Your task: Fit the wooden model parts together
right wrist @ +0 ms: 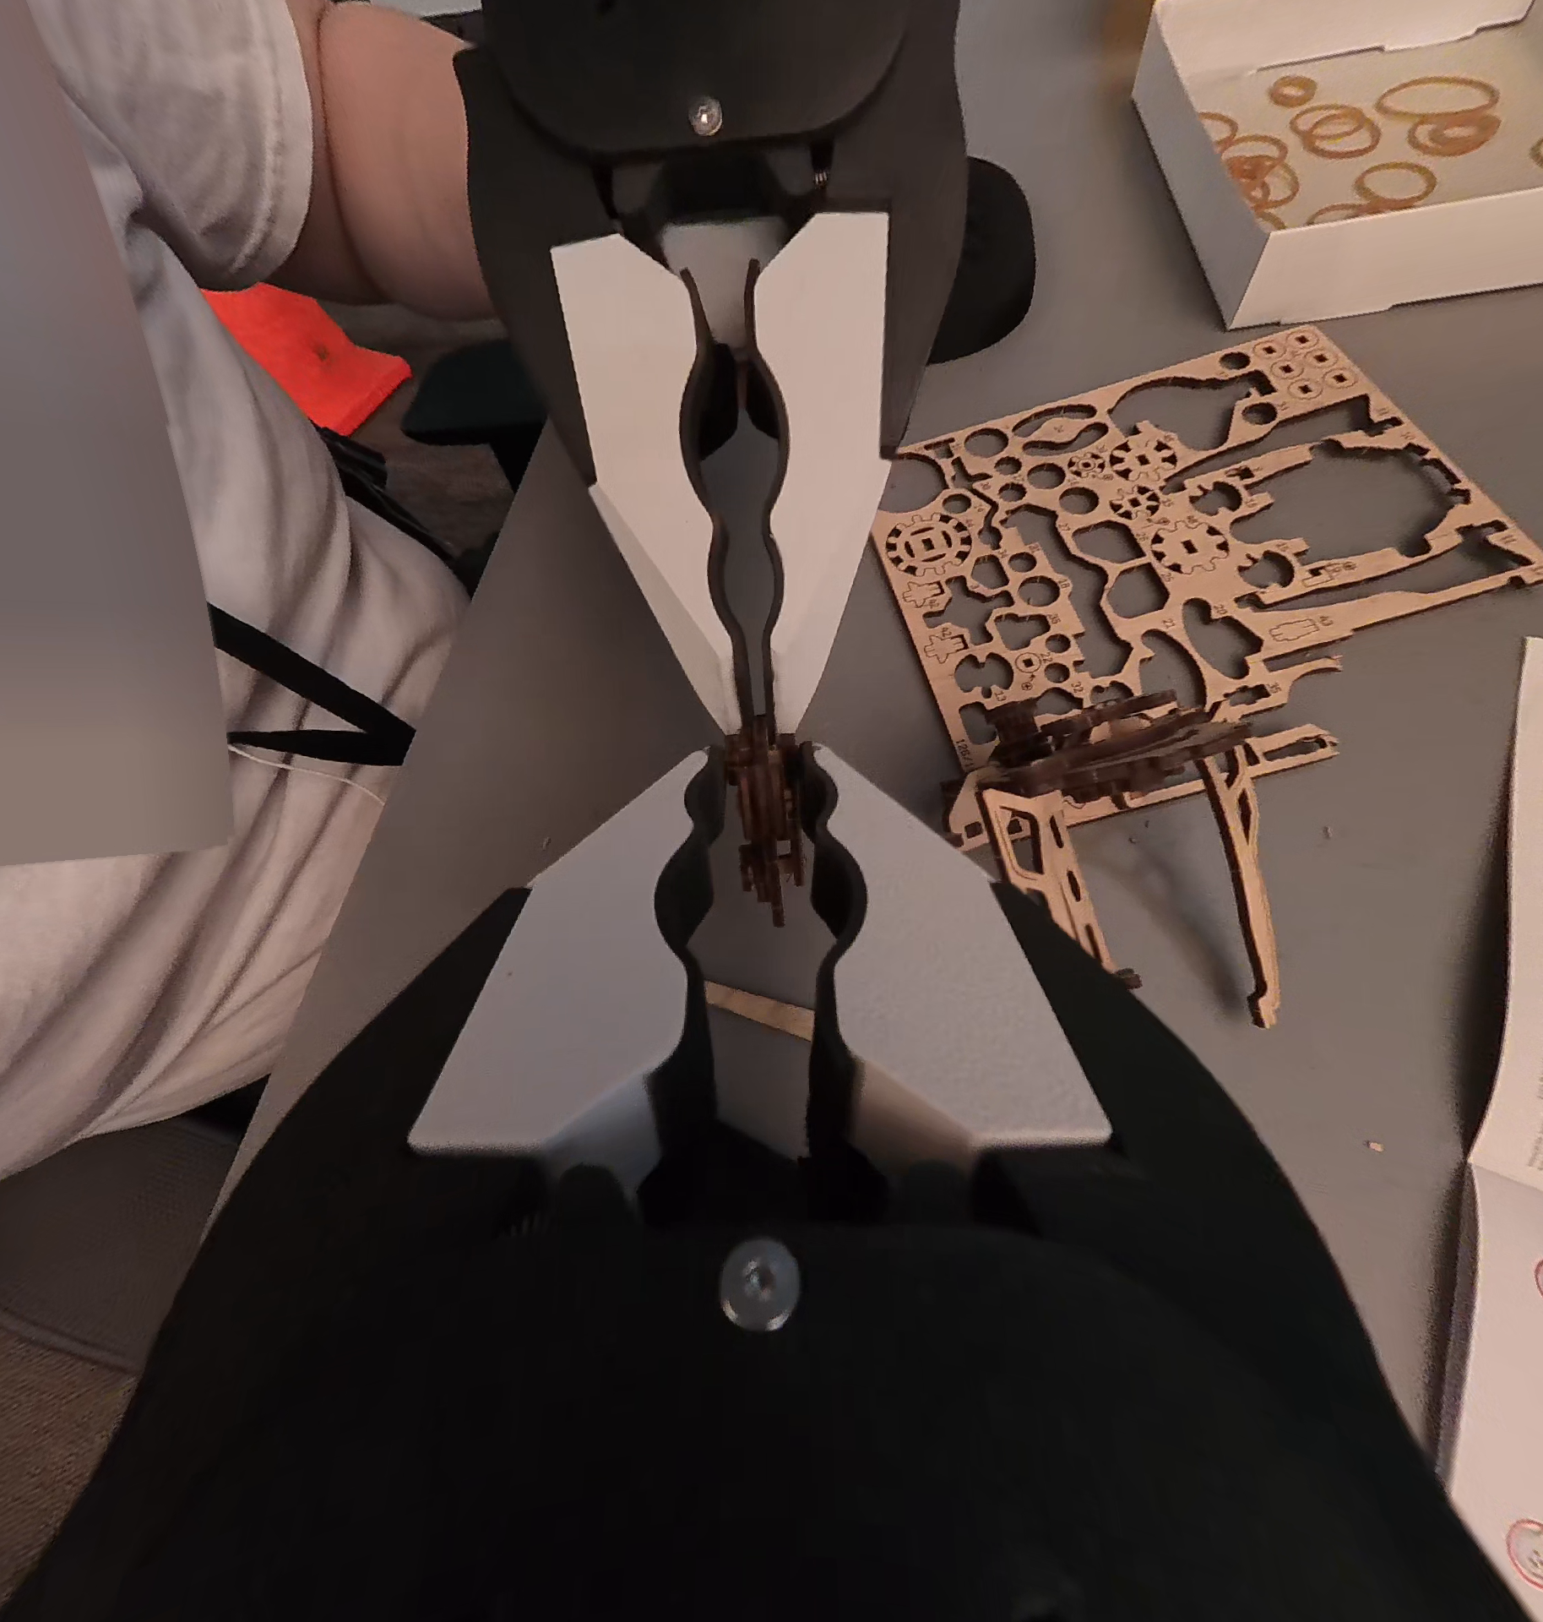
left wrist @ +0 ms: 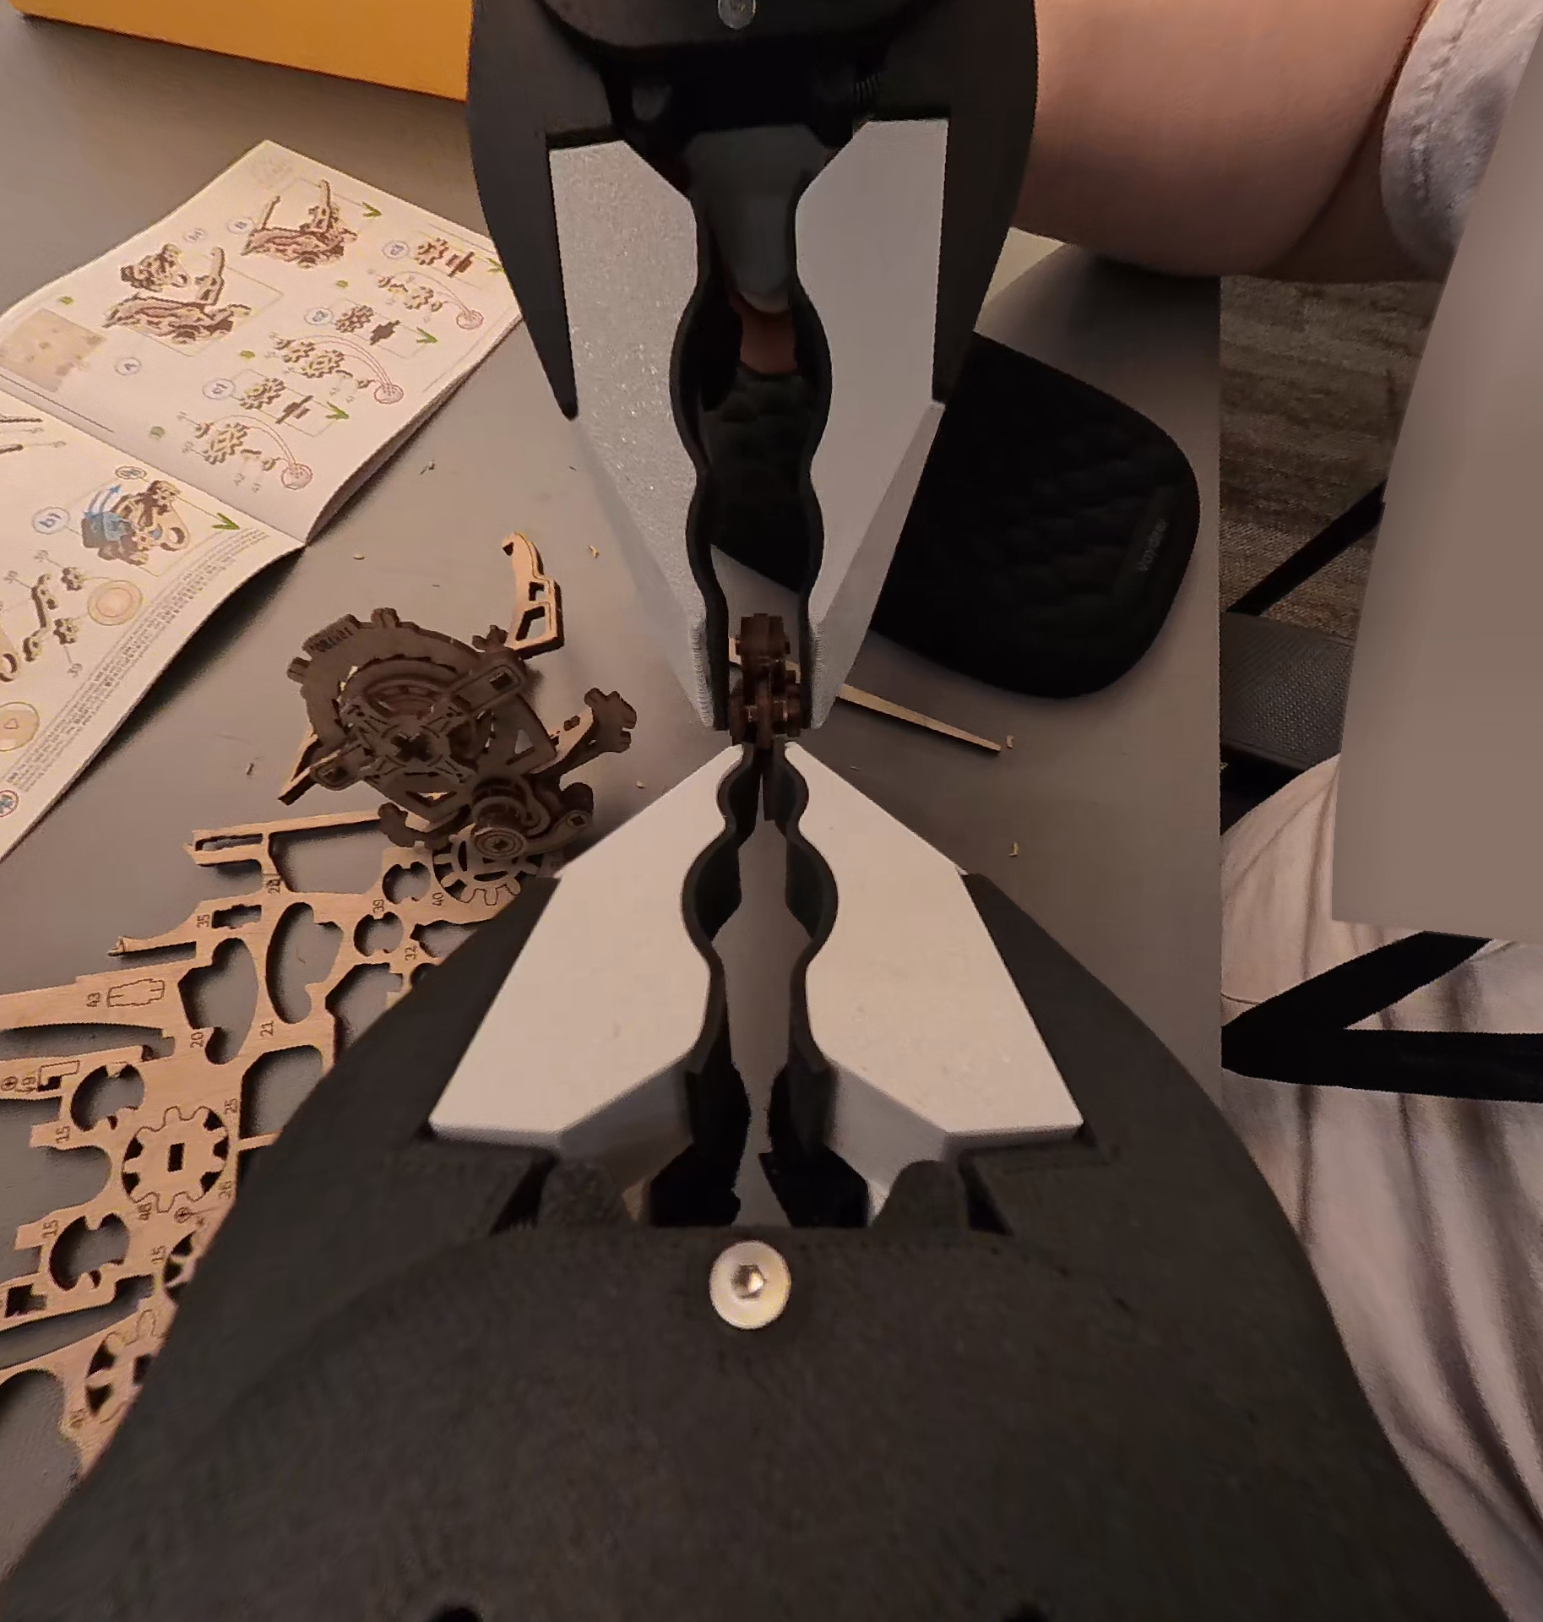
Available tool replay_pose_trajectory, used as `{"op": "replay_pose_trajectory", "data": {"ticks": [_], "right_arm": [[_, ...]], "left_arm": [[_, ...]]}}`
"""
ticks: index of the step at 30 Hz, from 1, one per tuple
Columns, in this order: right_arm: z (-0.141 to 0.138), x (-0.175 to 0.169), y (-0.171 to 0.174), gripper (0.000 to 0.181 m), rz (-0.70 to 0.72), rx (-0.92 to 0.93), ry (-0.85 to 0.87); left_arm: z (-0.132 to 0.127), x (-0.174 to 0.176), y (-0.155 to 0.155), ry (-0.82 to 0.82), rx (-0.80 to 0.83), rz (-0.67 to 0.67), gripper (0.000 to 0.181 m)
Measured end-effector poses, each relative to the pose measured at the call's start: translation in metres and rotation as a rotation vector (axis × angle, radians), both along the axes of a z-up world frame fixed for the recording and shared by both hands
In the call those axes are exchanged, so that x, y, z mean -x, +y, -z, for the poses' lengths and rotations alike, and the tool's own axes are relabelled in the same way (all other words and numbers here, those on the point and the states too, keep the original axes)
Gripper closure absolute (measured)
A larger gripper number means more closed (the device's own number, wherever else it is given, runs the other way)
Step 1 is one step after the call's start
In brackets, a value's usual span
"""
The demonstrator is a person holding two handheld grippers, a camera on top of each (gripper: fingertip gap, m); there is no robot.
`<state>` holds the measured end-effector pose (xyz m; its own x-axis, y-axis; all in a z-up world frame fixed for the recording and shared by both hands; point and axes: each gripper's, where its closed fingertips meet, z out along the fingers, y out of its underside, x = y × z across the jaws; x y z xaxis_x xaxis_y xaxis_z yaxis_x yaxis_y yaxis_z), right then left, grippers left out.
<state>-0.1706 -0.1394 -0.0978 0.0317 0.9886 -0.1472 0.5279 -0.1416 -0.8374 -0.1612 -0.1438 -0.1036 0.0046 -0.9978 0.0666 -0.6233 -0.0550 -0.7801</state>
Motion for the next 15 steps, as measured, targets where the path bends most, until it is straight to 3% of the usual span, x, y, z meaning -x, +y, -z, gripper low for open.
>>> {"op": "replay_pose_trajectory", "data": {"ticks": [8, 11, 15], "right_arm": [[-0.008, 0.002, 0.0, 0.166, 0.001, 0.016, 0.044], [-0.012, -0.005, 0.003, 0.166, 0.013, 0.046, 0.054], [-0.016, -0.019, 0.01, 0.166, 0.026, 0.063, 0.051]], "left_arm": [[-0.007, -0.001, 0.0, -0.068, 0.029, 0.003, 0.181], [-0.005, 0.004, 0.014, -0.084, 0.021, -0.09, 0.155], [0.013, 0.012, 0.032, -0.097, 0.134, -0.263, 0.154]]}}
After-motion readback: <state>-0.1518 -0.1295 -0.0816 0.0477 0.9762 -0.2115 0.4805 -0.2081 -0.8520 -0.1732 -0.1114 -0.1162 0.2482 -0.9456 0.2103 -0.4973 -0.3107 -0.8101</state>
